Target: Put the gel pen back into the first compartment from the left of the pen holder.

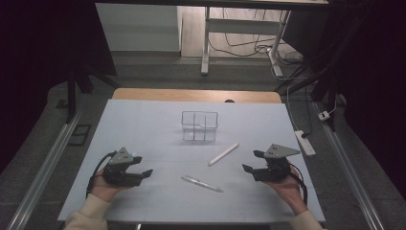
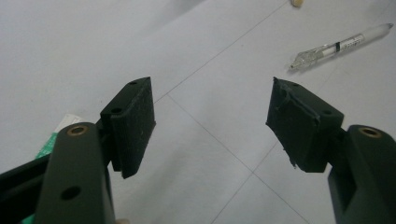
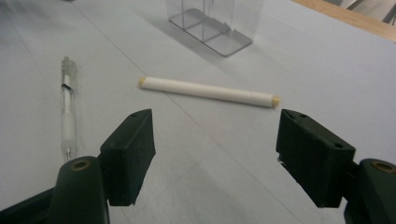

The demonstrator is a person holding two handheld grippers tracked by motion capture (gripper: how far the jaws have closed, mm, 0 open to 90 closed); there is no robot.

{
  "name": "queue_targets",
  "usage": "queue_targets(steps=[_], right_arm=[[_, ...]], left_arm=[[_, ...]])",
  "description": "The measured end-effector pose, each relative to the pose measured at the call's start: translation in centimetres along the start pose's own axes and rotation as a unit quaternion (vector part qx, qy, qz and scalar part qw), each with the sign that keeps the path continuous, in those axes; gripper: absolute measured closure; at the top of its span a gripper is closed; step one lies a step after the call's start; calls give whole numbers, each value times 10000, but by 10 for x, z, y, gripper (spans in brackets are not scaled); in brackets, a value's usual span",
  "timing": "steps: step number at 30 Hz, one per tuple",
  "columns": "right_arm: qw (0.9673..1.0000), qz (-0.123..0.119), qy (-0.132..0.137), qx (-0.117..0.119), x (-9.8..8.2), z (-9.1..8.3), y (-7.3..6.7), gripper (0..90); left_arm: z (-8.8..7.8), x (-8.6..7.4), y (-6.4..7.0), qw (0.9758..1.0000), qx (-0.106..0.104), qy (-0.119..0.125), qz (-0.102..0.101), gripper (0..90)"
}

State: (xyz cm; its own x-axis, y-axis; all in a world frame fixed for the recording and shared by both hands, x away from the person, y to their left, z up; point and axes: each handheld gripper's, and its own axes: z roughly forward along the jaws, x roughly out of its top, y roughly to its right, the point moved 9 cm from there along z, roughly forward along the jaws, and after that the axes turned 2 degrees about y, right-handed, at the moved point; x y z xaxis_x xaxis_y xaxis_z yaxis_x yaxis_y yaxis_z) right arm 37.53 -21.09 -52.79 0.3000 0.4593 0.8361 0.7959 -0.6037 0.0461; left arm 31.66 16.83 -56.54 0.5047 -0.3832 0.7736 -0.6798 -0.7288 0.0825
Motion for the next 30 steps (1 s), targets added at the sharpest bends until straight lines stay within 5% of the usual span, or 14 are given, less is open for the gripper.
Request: queue_targets(steps=[21,24,30], right_arm=[[9980,-268,-356,458,20,18,-27,277],[9965,-478,-532,423,26,28,-35,278],[9945,-489,-652,651,35,41,-45,280]], left_arm=[[0,0,-1,10000,12,1,19,317],[0,0,-1,10000,9,4,33,317],[1,1,0,10000,3,8,42,317]])
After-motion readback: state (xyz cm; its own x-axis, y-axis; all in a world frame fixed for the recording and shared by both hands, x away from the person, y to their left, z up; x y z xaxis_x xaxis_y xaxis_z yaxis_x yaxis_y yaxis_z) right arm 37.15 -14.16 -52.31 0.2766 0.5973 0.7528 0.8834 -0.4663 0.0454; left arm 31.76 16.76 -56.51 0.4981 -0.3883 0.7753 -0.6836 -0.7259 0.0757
